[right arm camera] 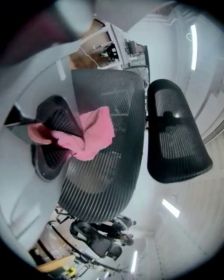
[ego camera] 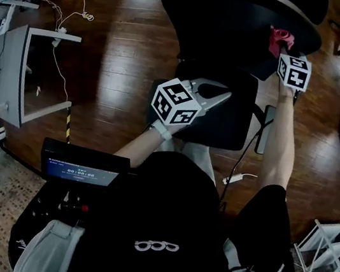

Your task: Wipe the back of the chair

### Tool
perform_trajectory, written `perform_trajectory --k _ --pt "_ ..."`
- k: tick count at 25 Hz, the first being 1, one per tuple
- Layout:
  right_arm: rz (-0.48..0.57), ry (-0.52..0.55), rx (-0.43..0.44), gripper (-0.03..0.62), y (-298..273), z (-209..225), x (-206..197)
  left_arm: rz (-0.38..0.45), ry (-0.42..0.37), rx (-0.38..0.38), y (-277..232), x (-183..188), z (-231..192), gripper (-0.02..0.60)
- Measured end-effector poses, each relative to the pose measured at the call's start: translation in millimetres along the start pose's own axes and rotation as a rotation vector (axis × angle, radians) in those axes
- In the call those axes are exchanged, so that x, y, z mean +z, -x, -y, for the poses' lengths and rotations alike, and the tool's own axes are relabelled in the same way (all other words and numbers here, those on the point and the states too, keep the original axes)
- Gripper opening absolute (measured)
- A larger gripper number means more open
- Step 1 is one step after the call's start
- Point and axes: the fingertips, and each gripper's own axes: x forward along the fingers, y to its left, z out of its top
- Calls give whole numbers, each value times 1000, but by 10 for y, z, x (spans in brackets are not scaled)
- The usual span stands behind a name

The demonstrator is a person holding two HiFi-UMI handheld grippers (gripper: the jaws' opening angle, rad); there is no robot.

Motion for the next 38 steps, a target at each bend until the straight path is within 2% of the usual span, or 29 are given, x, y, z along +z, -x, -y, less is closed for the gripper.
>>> perform_trajectory --k 8,15,18,21,27,30,38 --pt "-29 -81 -130 43 256 546 -251 -28 -12 -25 -82 -28 52 -8" --pt "-94 -214 -338 43 547 1005 -620 -26 -12 -27 -5 -83 44 -8" --pt "-122 -250 -388 43 633 1136 -765 -21 -8 -26 8 -86 47 -8" --pt "-134 -234 -364 43 554 1027 -776 -18 -7 -29 43 -96 33 -8" --pt "-144 -187 -307 41 185 523 -700 -7 -6 -32 212 -155 -84 -8" --pt "-163 -182 -234 41 33 95 -693 -12 19 -12 422 -196 -114 -8" --pt "-150 -106 -186 41 -163 -450 -432 15 12 -21 607 -162 -241 -8"
